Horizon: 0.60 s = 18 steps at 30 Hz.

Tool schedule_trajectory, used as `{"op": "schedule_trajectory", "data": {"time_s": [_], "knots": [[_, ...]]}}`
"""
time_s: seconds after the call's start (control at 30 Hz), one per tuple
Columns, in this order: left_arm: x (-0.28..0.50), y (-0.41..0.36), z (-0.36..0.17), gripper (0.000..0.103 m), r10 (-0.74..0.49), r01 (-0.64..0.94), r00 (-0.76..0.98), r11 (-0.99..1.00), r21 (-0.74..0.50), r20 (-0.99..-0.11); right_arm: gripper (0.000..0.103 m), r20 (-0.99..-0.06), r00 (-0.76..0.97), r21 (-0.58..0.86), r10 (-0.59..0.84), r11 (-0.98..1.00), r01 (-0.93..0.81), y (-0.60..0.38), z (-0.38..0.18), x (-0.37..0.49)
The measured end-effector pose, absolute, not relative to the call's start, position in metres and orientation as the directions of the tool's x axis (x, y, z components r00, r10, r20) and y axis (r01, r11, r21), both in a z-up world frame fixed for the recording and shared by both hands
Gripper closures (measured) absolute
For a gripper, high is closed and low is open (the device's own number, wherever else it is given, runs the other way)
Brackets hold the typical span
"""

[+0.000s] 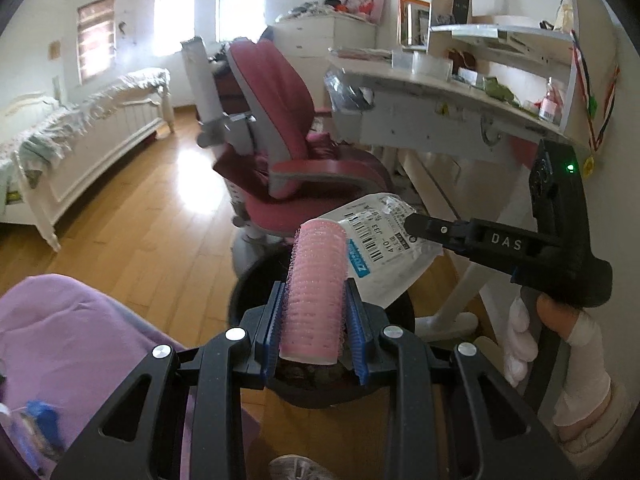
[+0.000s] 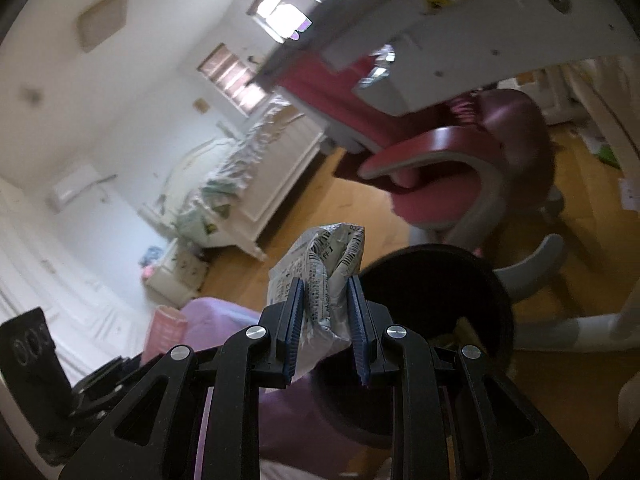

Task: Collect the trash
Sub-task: 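Carry the roller and packet over the black bin and release both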

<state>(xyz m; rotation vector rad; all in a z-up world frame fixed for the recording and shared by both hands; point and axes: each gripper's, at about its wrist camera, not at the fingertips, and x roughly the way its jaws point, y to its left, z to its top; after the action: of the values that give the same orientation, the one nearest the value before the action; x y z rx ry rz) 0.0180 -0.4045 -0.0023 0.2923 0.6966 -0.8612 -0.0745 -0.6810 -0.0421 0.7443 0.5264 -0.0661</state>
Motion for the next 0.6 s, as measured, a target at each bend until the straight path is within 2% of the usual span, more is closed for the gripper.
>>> {"op": "schedule_trajectory", "data": {"time_s": [0.43, 0.47, 0.5, 0.53, 0.57, 0.6], "knots": [[0.039, -0.449, -0.037, 0.071, -0.605, 0.792, 0.392, 0.605, -0.080, -0.693, 0.079, -0.559, 0.829, 0.587, 0.026, 0.719, 0.373, -0.706, -0.078, -0.071], [0.041, -0.453, -0.039, 0.071, -0.600, 0.795, 0.392, 0.603, -0.072, -0.698, 0.077, -0.564, 0.826, 0.589, 0.022, 0.712, 0.383, -0.708, -0.081, -0.071], [0.042, -0.457, -0.040, 0.065, -0.594, 0.796, 0.393, 0.602, -0.064, -0.702, 0.071, -0.564, 0.826, 0.595, 0.022, 0.704, 0.388, -0.709, -0.084, -0.071], [0.043, -0.459, -0.040, 0.060, -0.591, 0.796, 0.393, 0.602, -0.061, -0.704, 0.058, -0.565, 0.824, 0.603, 0.023, 0.694, 0.394, -0.711, -0.086, -0.071], [0.043, -0.460, -0.040, 0.047, -0.591, 0.797, 0.394, 0.602, -0.059, -0.703, 0.050, -0.565, 0.825, 0.609, 0.018, 0.683, 0.403, -0.712, -0.087, -0.073], [0.043, -0.461, -0.039, 0.032, -0.595, 0.797, 0.400, 0.602, -0.057, -0.697, 0.033, -0.561, 0.828, 0.616, 0.013, 0.674, 0.407, -0.713, -0.087, -0.074]]}}
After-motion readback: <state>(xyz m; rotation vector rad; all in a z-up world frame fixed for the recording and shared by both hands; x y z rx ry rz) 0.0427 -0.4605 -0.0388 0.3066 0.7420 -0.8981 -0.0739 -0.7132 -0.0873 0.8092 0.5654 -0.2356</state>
